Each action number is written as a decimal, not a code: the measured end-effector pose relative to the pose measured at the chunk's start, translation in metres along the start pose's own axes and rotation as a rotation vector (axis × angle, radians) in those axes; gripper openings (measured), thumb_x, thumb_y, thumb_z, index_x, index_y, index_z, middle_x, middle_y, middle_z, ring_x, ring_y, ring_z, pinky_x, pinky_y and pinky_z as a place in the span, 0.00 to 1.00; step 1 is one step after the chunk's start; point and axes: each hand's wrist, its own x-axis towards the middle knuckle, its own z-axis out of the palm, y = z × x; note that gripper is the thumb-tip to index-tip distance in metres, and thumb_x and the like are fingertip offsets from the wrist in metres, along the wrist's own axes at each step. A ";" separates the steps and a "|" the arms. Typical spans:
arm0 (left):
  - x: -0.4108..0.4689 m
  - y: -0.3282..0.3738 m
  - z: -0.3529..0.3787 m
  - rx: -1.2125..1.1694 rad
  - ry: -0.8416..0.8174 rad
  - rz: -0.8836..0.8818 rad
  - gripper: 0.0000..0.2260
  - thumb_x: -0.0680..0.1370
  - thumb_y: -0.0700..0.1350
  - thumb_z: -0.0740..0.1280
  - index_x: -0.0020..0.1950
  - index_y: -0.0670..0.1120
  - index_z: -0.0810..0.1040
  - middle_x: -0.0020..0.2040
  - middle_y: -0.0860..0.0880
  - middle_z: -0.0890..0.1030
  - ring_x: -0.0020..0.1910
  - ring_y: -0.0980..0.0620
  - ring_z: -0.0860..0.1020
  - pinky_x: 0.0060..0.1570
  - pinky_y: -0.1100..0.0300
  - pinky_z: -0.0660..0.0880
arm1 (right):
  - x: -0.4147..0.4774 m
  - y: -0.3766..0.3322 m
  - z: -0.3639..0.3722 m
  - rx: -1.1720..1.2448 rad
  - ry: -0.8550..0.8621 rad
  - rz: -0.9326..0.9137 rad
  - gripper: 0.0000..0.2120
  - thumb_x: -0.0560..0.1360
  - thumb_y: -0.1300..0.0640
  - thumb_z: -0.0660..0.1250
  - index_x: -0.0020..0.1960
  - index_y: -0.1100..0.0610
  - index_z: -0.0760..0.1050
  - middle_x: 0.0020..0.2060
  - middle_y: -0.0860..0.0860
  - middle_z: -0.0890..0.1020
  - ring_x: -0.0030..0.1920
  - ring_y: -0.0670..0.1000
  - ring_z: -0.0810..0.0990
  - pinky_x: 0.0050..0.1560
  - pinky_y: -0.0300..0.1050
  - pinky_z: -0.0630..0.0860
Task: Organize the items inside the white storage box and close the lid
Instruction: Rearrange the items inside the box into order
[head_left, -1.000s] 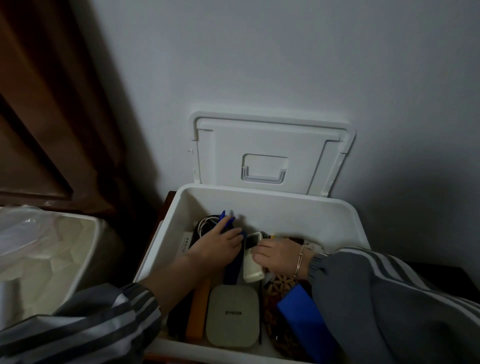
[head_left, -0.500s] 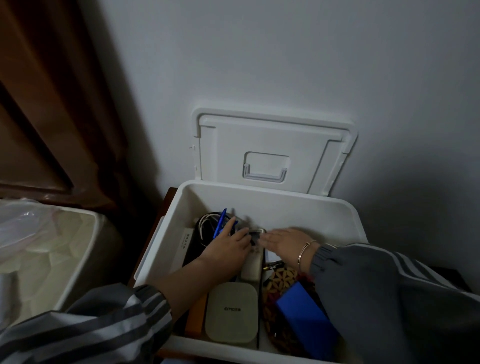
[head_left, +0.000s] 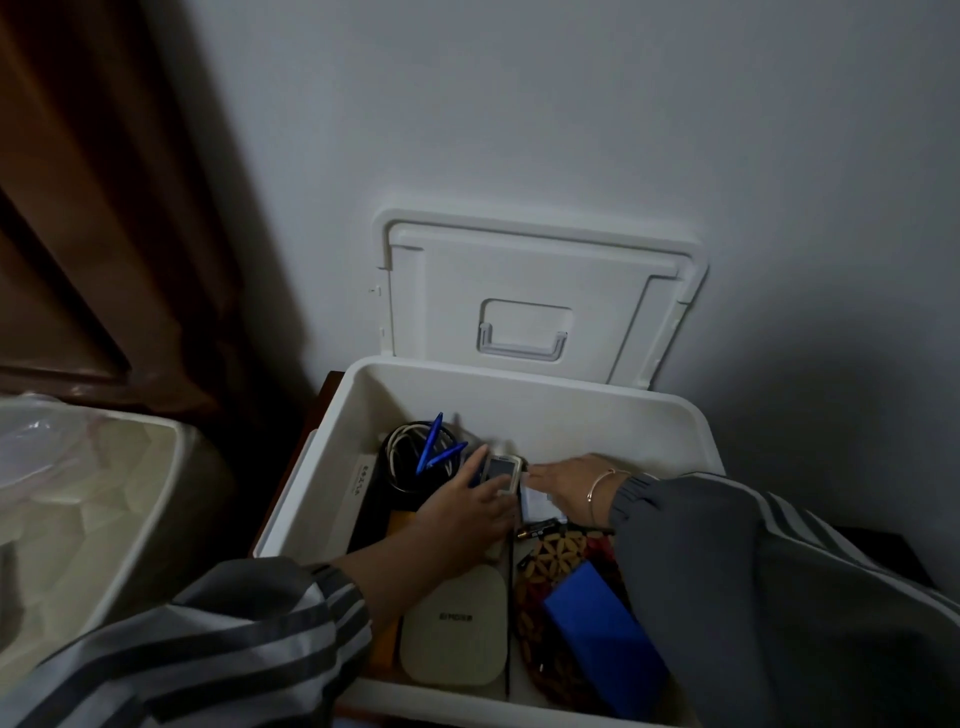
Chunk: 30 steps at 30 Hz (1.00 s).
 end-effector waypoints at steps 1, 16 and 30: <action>0.001 0.000 0.000 0.002 -0.004 -0.002 0.27 0.82 0.50 0.57 0.78 0.48 0.52 0.79 0.45 0.53 0.78 0.44 0.47 0.64 0.34 0.31 | 0.000 -0.001 0.000 0.006 -0.008 0.023 0.25 0.82 0.58 0.54 0.77 0.51 0.53 0.76 0.50 0.59 0.72 0.53 0.63 0.71 0.46 0.62; 0.002 -0.008 0.009 -0.046 0.021 0.016 0.28 0.81 0.50 0.58 0.78 0.47 0.53 0.79 0.48 0.53 0.78 0.46 0.46 0.68 0.36 0.33 | -0.005 0.003 -0.002 0.082 -0.025 0.224 0.24 0.79 0.45 0.57 0.69 0.58 0.68 0.64 0.57 0.74 0.63 0.57 0.73 0.62 0.51 0.72; -0.069 0.006 -0.002 -0.588 -0.295 0.173 0.15 0.83 0.46 0.55 0.66 0.40 0.70 0.70 0.44 0.67 0.63 0.41 0.72 0.60 0.48 0.70 | 0.003 -0.045 0.008 0.127 0.029 0.076 0.19 0.75 0.44 0.66 0.59 0.56 0.78 0.58 0.53 0.79 0.62 0.55 0.74 0.62 0.47 0.69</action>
